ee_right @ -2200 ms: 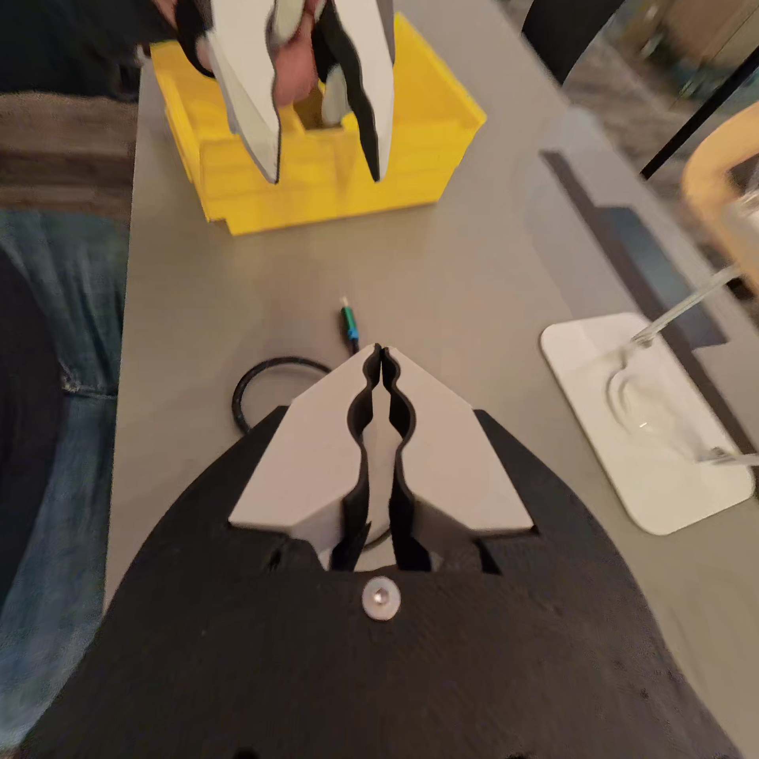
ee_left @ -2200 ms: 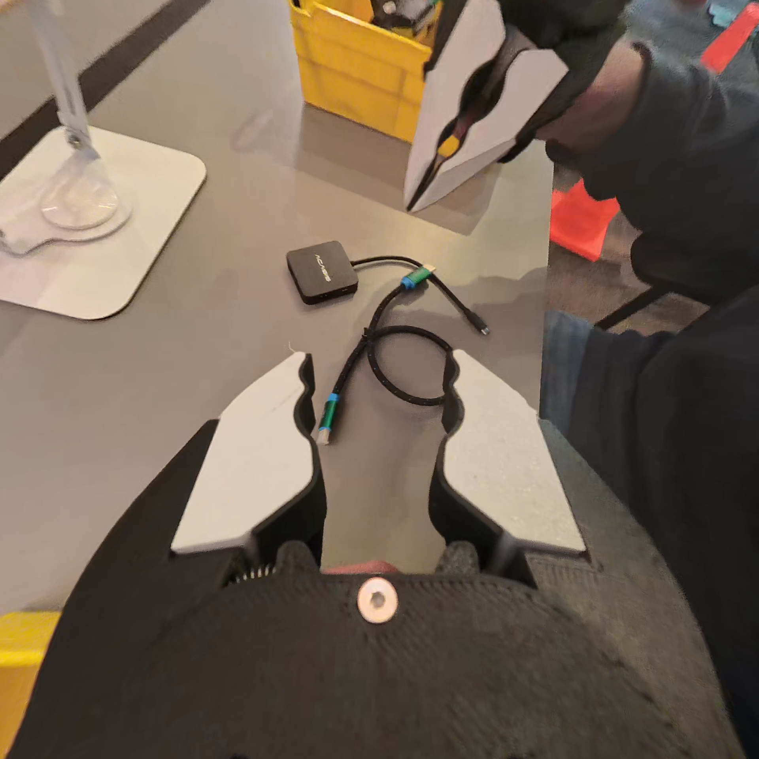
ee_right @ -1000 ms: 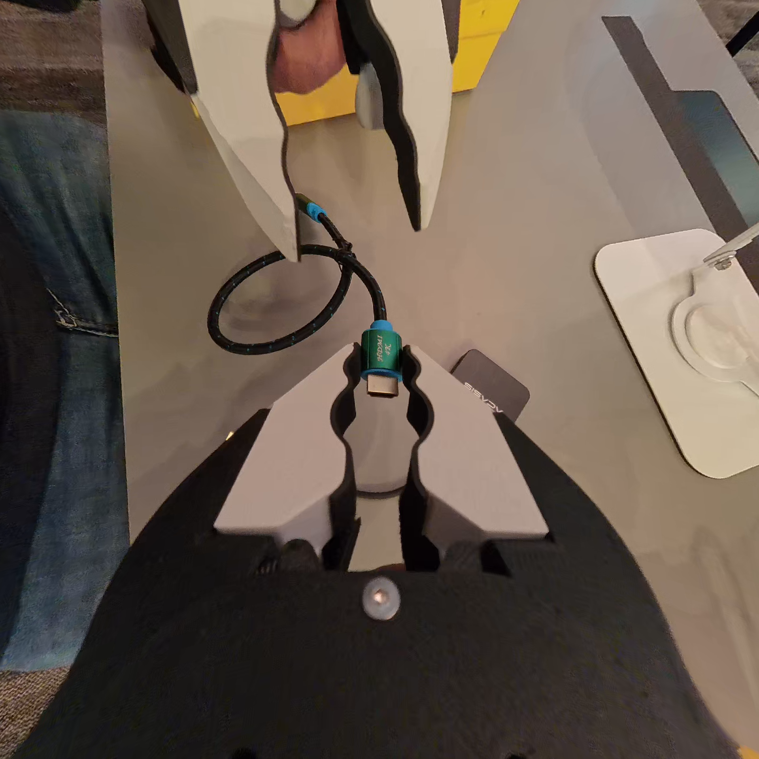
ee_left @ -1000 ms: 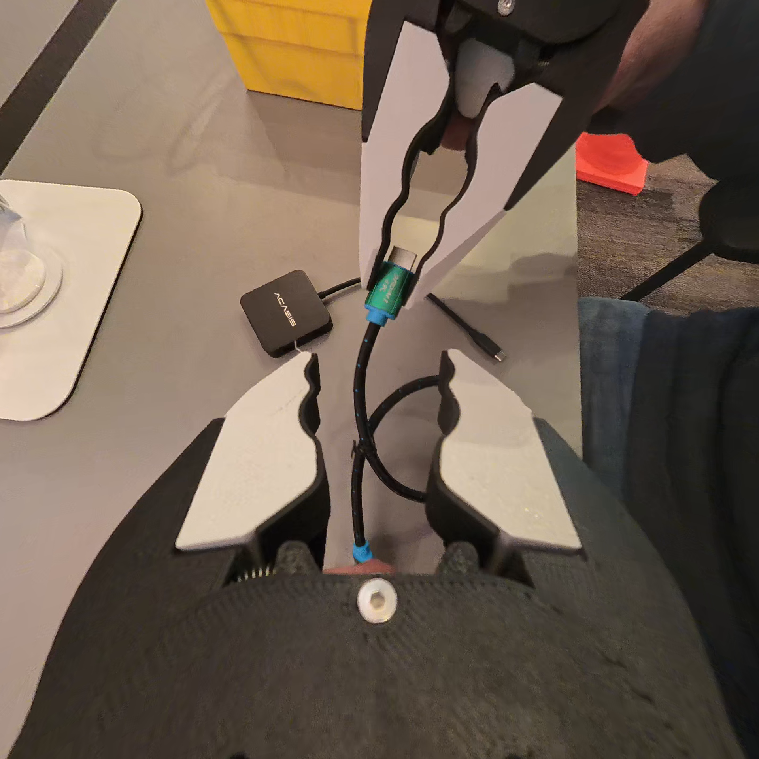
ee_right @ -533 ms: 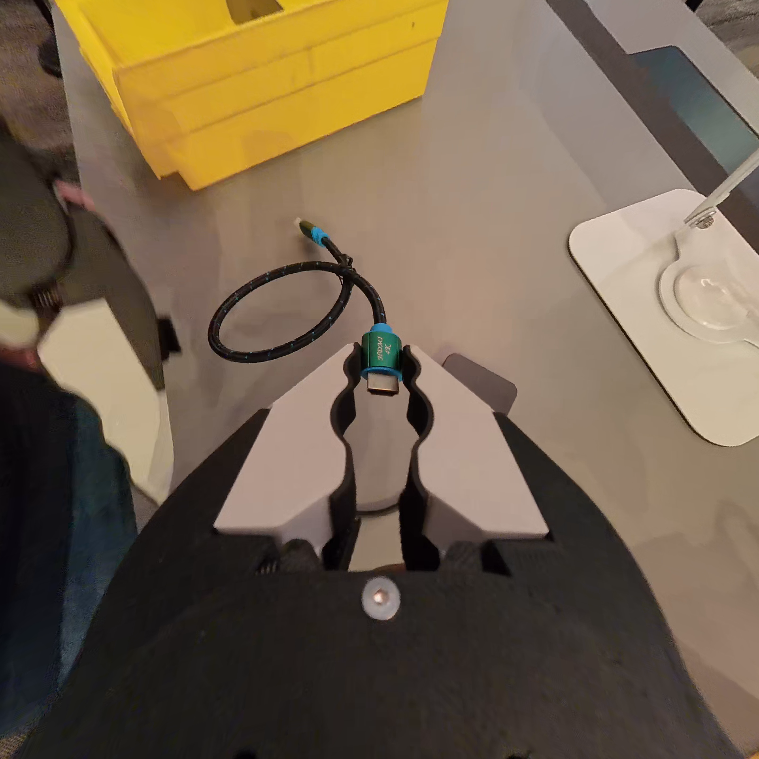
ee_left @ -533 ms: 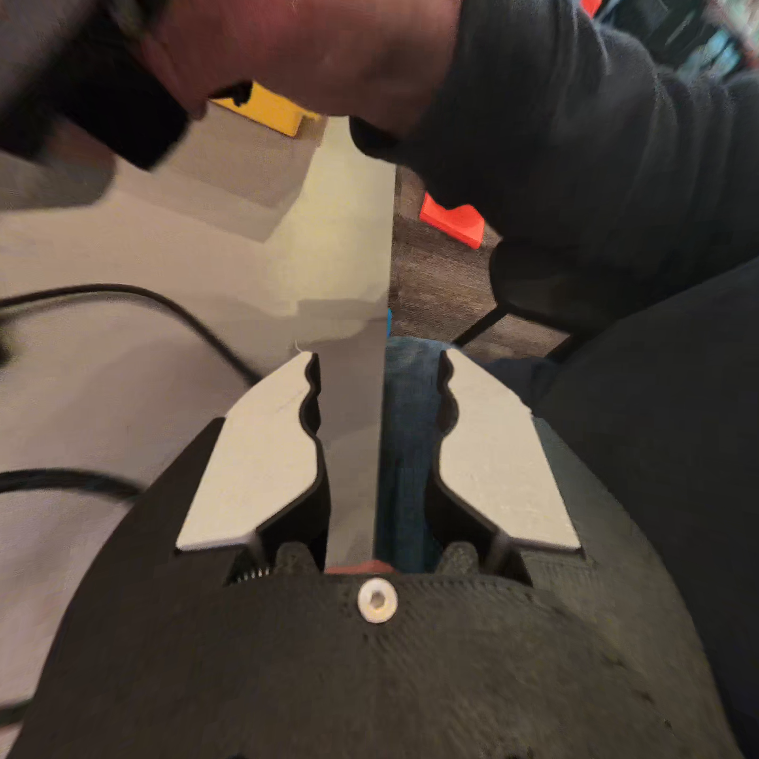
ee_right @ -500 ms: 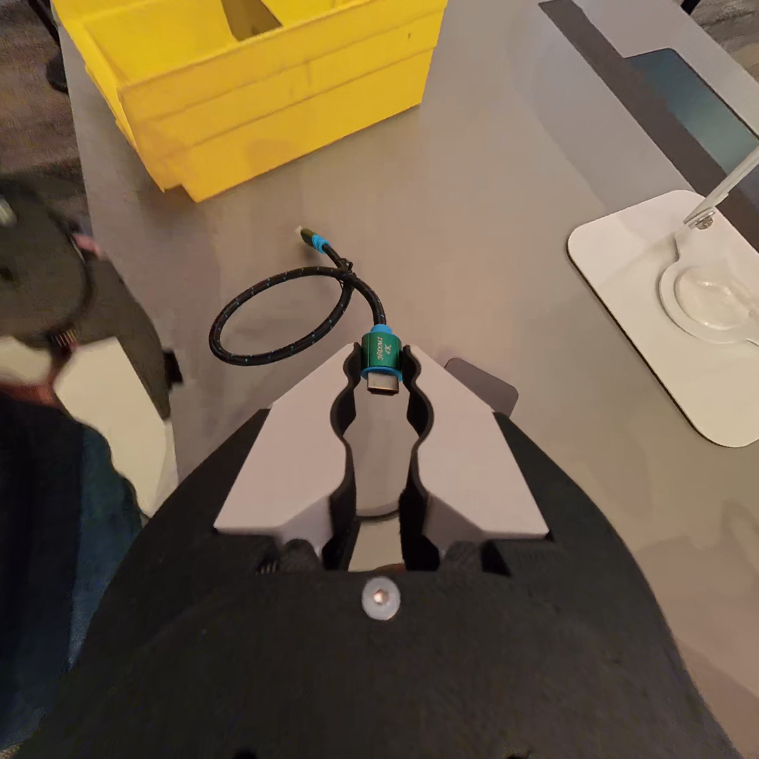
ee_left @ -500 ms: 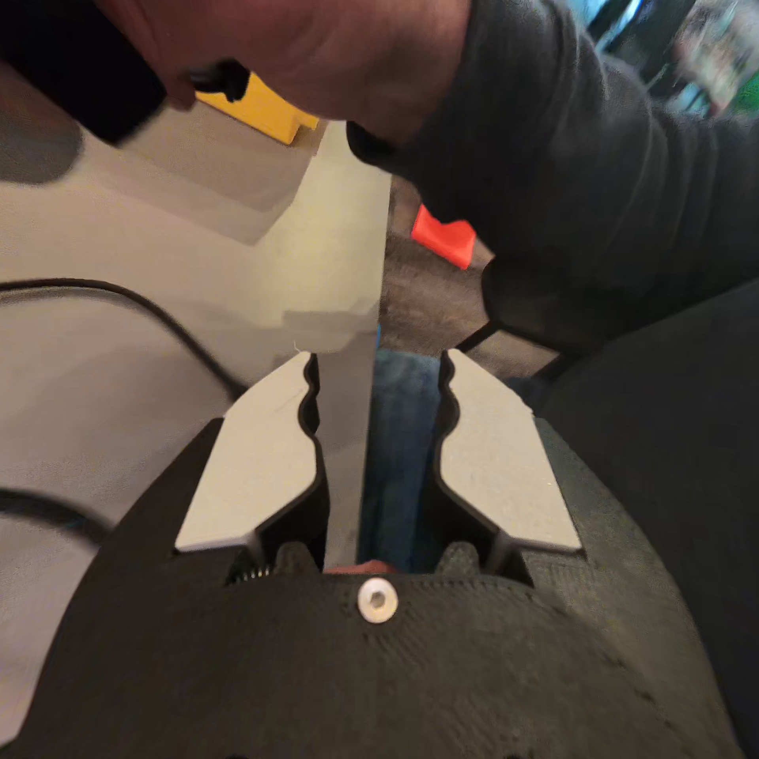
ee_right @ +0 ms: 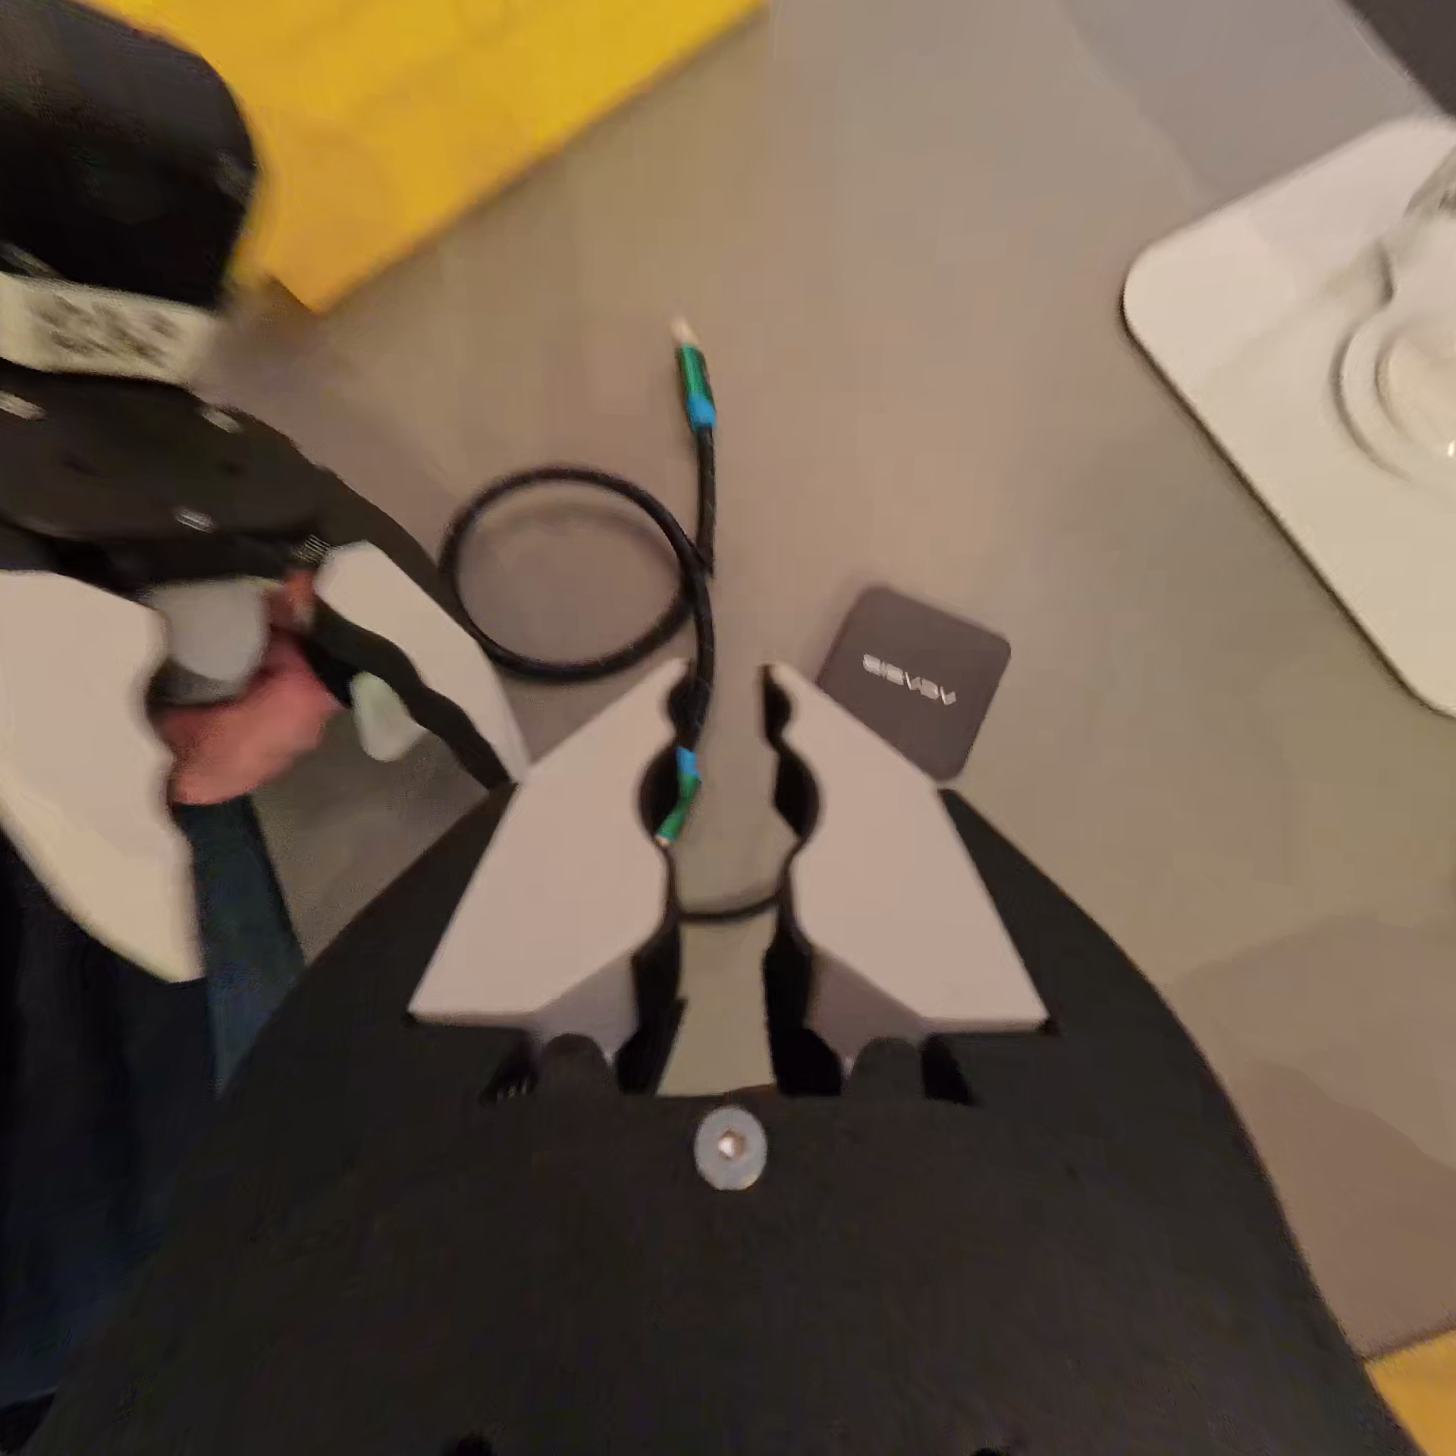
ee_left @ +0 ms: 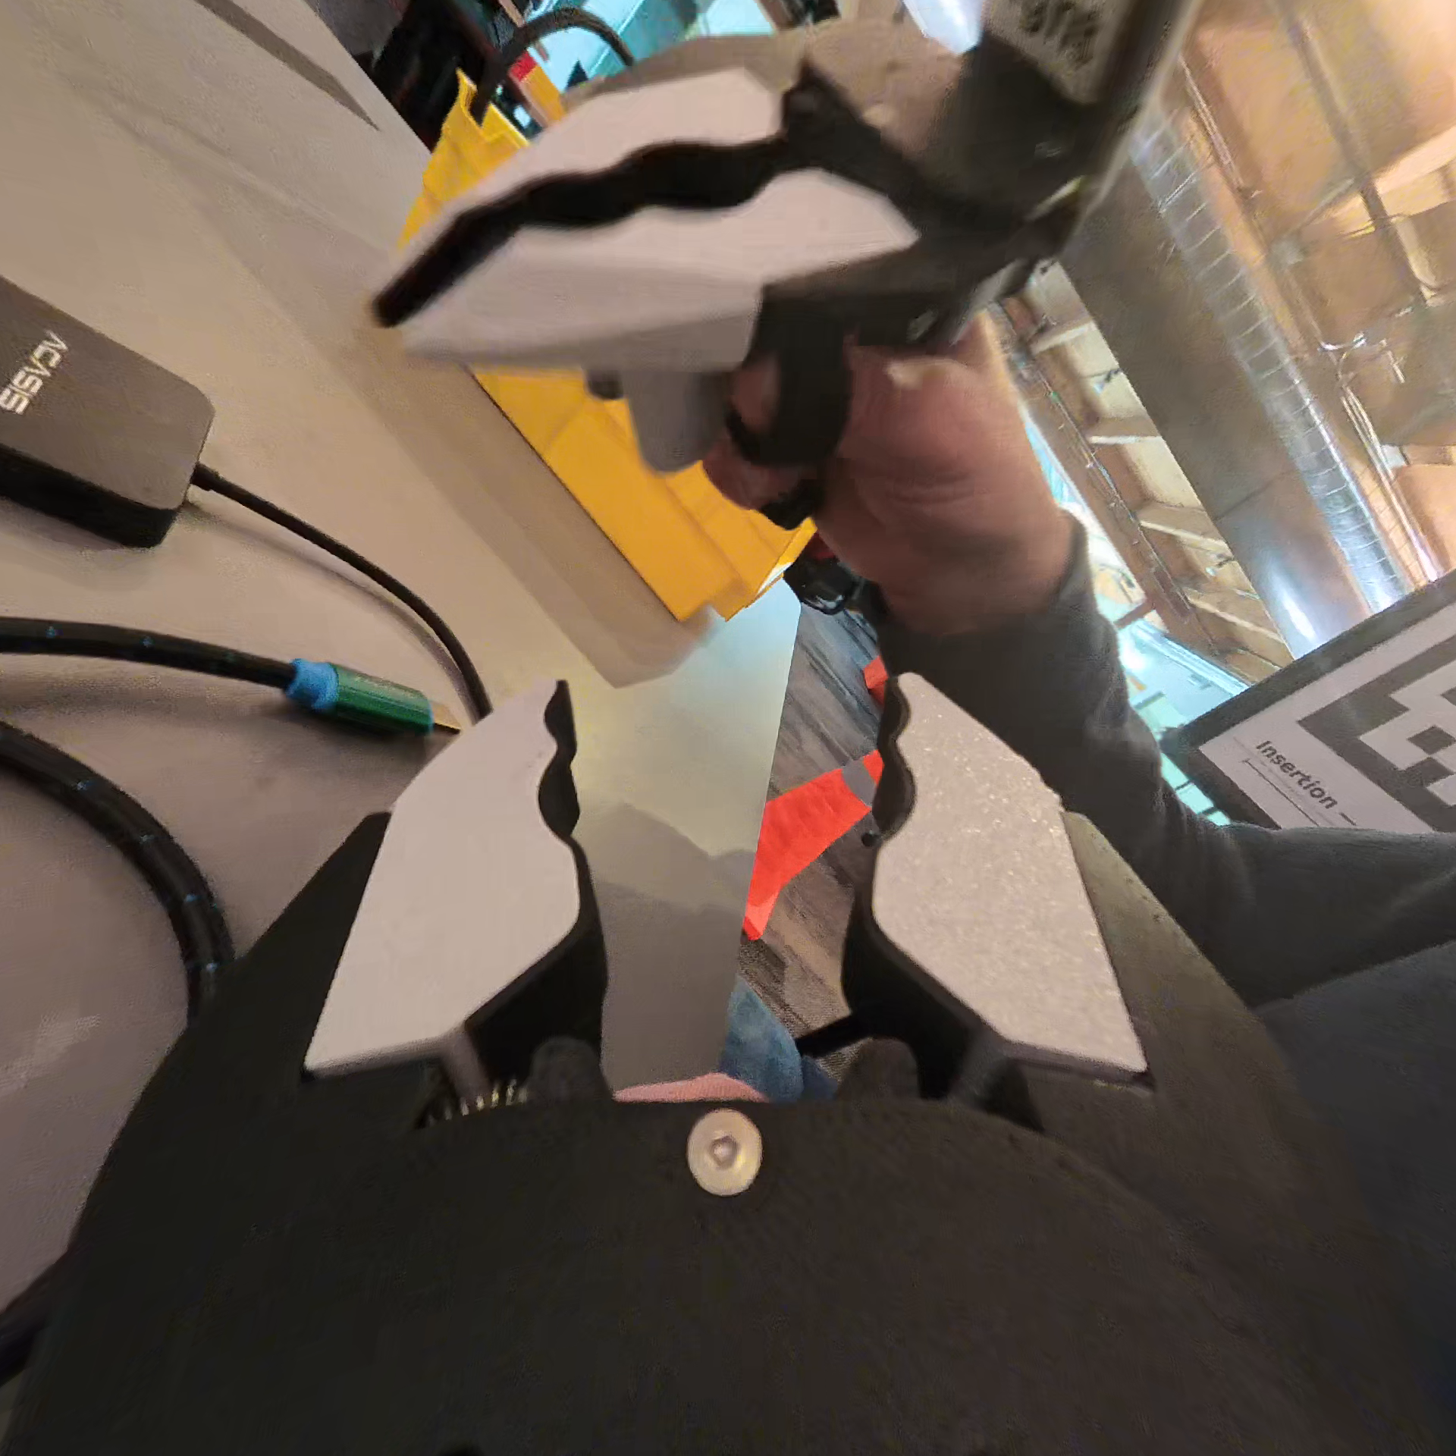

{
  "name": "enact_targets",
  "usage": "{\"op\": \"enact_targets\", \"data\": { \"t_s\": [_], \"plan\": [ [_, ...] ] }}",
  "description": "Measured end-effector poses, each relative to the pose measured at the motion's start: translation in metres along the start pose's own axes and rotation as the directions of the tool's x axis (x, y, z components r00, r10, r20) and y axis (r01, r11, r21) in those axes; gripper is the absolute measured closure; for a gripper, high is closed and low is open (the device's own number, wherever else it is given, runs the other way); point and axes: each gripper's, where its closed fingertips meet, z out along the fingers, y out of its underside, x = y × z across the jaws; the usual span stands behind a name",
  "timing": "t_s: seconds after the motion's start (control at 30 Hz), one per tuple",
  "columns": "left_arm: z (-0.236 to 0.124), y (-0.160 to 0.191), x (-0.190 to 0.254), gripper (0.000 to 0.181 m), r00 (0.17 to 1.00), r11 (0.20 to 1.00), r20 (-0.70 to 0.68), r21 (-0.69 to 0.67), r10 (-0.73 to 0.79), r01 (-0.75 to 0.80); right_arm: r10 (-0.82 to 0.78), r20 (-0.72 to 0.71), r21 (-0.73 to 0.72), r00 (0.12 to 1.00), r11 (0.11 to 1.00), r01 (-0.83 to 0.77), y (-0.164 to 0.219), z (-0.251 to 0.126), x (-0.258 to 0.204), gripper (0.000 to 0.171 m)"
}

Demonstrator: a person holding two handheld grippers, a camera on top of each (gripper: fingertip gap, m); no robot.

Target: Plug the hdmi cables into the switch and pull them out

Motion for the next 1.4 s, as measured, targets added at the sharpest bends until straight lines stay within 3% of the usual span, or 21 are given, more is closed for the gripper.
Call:
{"op": "enact_targets", "data": {
  "t_s": [0.03,0.1,0.23,0.37,0.5,0.77,0.93,1.03,1.17,1.4],
  "plan": [
    [-0.001,0.002,0.001,0.108,1.000,1.000,0.004,-0.010,0.017,-0.017,0.010,0.014,-0.034,1.000,0.999,-0.009,0.010,0.006,-0.002,0.146],
    [-0.006,0.004,0.003,0.109,0.999,0.999,0.010,-0.014,0.034,-0.033,0.037,0.070,-0.063,0.997,0.997,-0.033,0.024,0.019,-0.014,0.145],
    [-0.016,0.002,0.001,0.113,1.000,1.000,0.011,0.008,0.006,-0.006,0.022,0.033,-0.208,0.999,0.978,-0.014,0.056,0.051,-0.020,0.138],
    [-0.020,0.002,0.001,0.113,1.000,1.000,0.012,0.014,0.008,-0.008,-0.020,-0.031,-0.198,0.999,0.980,0.014,0.049,0.068,-0.010,0.166],
    [-0.022,0.002,0.002,0.115,1.000,1.000,0.013,0.010,0.028,-0.028,0.003,-0.015,-0.150,1.000,0.989,-0.006,0.037,0.073,-0.008,0.167],
    [-0.015,0.014,0.018,0.118,0.988,0.986,-0.026,-0.065,0.155,-0.156,0.252,0.216,0.199,0.943,0.934,-0.295,-0.023,0.032,0.003,0.167],
    [-0.012,0.008,0.013,0.115,0.977,0.975,-0.001,-0.064,0.212,-0.212,0.171,0.385,0.365,0.907,0.874,-0.320,-0.065,-0.016,-0.006,0.167],
    [-0.015,-0.018,0.003,0.113,0.972,0.972,0.032,-0.002,0.234,-0.234,0.062,0.468,0.341,0.882,0.908,-0.245,-0.071,-0.032,-0.031,0.167],
    [-0.018,-0.052,0.006,0.111,0.938,0.937,0.034,0.048,0.346,-0.347,-0.025,0.476,0.244,0.879,0.964,-0.105,-0.062,-0.033,-0.048,0.167],
    [-0.015,-0.080,0.015,0.115,0.875,0.868,0.026,0.117,0.484,-0.483,-0.047,0.545,0.133,0.837,0.991,-0.031,-0.057,-0.033,-0.065,0.167]
  ]
}}
